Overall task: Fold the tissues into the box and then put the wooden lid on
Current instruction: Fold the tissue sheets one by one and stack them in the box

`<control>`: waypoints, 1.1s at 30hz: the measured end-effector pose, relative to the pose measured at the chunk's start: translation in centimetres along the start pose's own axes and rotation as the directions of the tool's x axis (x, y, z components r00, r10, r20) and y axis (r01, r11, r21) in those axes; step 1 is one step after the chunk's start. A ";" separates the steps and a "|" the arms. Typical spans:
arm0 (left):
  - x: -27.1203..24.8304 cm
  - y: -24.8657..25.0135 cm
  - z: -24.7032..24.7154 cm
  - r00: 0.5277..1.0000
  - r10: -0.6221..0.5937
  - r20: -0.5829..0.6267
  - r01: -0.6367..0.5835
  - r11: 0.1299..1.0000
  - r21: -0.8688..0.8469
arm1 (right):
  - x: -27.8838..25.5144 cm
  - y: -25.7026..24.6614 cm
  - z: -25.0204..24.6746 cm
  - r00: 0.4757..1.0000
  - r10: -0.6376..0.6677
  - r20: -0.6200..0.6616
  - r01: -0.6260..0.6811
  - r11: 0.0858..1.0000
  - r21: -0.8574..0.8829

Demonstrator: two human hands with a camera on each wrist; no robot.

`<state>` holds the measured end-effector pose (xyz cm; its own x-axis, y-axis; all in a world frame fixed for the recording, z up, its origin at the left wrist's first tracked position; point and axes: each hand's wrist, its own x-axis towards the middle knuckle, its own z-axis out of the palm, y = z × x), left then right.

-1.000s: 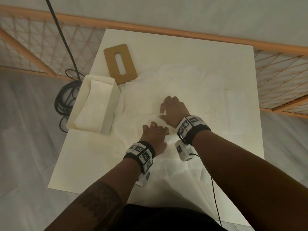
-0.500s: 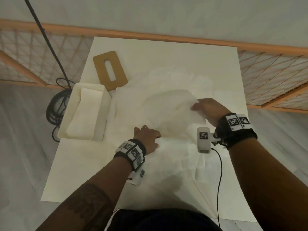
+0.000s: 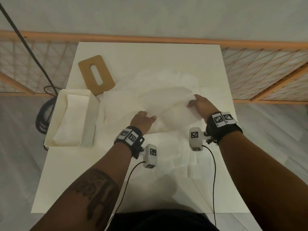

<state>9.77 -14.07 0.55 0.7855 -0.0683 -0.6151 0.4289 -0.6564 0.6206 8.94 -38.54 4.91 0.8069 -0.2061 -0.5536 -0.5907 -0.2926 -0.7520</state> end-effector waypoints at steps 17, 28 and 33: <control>1.7 2.2 -1.5 0.986 0.046 0.161 0.099 0.612 -0.785 | 0.3 -4.7 -1.3 0.953 -0.293 0.077 0.224 0.853 0.472; 3.3 -0.4 -5.7 0.928 0.200 -0.316 -0.301 0.900 -0.316 | 4.3 -0.4 3.1 0.995 -0.103 0.009 0.102 0.992 0.077; 4.8 -0.4 -6.0 0.892 0.236 -0.385 -0.260 0.966 -0.012 | 4.8 -0.7 4.3 0.968 -0.240 -0.078 0.235 0.970 -0.066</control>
<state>16.05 -9.61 0.34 0.9738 0.0740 -0.2151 0.2151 -0.6074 0.7648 13.17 -35.29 1.24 0.9232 -0.2023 -0.3269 -0.3823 -0.3938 -0.8359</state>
